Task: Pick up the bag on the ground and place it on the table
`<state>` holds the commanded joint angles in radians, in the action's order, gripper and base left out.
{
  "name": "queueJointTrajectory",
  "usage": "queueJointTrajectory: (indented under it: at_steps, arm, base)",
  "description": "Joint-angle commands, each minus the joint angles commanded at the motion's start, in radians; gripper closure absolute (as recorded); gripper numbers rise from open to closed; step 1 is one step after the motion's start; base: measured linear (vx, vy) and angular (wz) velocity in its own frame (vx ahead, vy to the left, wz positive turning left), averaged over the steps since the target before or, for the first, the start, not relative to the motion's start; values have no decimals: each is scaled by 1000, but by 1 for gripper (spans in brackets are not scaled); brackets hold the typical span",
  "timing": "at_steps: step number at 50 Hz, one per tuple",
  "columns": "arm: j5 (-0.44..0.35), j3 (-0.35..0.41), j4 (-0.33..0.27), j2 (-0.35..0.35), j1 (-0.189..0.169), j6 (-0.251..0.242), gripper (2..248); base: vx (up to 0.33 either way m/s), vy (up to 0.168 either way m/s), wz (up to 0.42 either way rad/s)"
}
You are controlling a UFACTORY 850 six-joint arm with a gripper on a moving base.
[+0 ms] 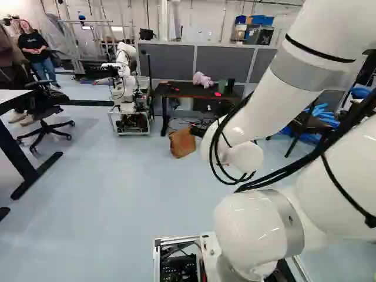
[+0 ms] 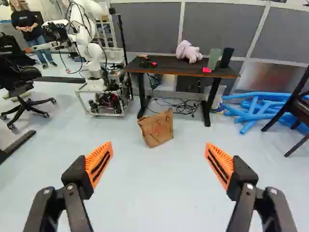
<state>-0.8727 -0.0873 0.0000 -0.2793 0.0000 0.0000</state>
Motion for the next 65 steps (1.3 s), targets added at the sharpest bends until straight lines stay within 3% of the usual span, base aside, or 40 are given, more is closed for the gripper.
queueJointTrajectory:
  at_steps: [65]
  arm:
    - [0, 0, 0, 0, 0, 0, 3]
  base:
    - [149, -11, -4]
